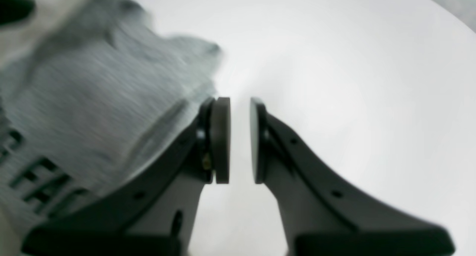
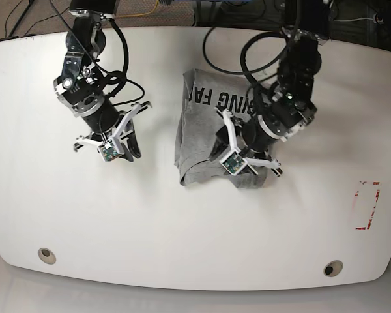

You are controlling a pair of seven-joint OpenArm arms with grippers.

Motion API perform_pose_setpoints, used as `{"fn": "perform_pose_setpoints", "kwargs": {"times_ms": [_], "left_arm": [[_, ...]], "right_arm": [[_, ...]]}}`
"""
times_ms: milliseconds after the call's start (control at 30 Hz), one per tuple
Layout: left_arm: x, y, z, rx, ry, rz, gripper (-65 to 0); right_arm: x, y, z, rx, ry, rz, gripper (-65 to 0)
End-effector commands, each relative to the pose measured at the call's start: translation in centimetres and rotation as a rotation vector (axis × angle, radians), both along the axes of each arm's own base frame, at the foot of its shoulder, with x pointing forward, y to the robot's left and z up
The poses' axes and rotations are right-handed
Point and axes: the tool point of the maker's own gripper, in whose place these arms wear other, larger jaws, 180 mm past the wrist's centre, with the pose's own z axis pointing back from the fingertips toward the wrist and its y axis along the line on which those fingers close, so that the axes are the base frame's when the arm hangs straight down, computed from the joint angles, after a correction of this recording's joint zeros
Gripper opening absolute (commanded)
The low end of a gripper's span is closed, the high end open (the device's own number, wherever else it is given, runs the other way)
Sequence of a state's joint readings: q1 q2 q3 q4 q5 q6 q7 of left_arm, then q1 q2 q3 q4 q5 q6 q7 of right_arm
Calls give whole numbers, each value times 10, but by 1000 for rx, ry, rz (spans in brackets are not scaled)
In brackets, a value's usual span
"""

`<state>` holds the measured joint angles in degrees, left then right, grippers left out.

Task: Layout the t-shirt on the table in an organized manner, then fold the t-shirt properly
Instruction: 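Carry the folded shirt with the left gripper to the table's edge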

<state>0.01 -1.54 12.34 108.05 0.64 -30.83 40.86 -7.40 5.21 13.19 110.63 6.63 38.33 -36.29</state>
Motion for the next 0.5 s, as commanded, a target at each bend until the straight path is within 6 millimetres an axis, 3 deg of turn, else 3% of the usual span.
{"fn": "perform_pose_setpoints", "kwargs": {"times_ms": [0,133,233,467], "left_arm": [[2,-16,17,-96,-67,26,-425],[-5,-33,5,-160,-65,66,-425],[-8,-38,-17,-176,-24,90,-424],[-21,-40,-92,-175,142,107,-424]], "right_arm": [[8,-4,18,20,-64,-4,-563],[8,-17,19,12,-68,-39,-563],[9,-21,20,12,-71,-52,-563],[8,-21,19,13,-68,-54,-563]]}}
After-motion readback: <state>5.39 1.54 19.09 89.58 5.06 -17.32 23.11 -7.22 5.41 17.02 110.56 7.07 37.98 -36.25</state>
